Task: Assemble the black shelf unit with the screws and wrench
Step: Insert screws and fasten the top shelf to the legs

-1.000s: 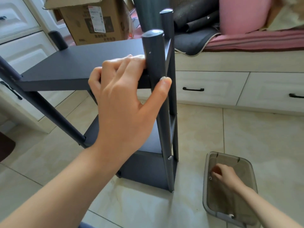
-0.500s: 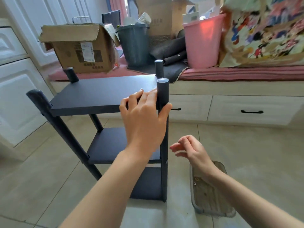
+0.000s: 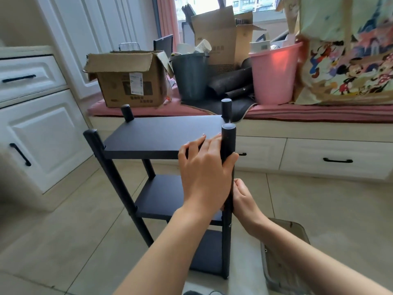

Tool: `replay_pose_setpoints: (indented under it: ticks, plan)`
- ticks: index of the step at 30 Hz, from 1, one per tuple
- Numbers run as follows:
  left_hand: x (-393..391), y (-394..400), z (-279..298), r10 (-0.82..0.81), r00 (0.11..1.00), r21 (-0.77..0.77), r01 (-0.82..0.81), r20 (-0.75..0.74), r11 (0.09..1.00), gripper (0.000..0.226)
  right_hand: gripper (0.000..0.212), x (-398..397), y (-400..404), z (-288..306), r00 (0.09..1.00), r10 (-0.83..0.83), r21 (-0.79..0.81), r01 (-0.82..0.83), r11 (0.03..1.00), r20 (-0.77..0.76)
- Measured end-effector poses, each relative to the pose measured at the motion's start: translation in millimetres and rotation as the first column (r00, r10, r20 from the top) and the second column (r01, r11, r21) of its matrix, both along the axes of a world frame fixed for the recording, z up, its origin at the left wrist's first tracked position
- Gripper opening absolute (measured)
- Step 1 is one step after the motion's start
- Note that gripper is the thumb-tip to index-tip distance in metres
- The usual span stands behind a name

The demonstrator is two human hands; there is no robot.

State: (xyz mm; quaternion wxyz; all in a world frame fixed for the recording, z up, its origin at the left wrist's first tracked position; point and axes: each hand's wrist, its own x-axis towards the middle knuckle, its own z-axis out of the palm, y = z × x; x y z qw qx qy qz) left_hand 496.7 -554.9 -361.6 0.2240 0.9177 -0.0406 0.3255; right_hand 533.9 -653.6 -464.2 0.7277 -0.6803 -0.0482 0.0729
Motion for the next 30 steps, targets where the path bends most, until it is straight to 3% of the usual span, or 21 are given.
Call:
replay_pose_setpoints:
  ticks: [15, 20, 30]
  plan:
    - [-8, 99, 29, 0.156, 0.986, -0.269, -0.134, 0.066, 0.954, 0.027, 0.021, 18, 83, 42, 0.972, 0.186, -0.086, -0.175, 0.981, 0.145]
    - [-26, 138, 35, 0.202, 0.973, -0.416, -0.139, 0.110, 0.899, 0.014, 0.019, 11, 121, 54, 0.948, 0.238, -0.153, -0.209, 0.966, 0.211]
    - [-54, 226, 36, 0.131, 0.989, -0.687, -0.047, 0.071, 0.725, 0.006, 0.019, -5, 195, 71, 0.931, 0.294, -0.255, -0.236, 0.938, 0.217]
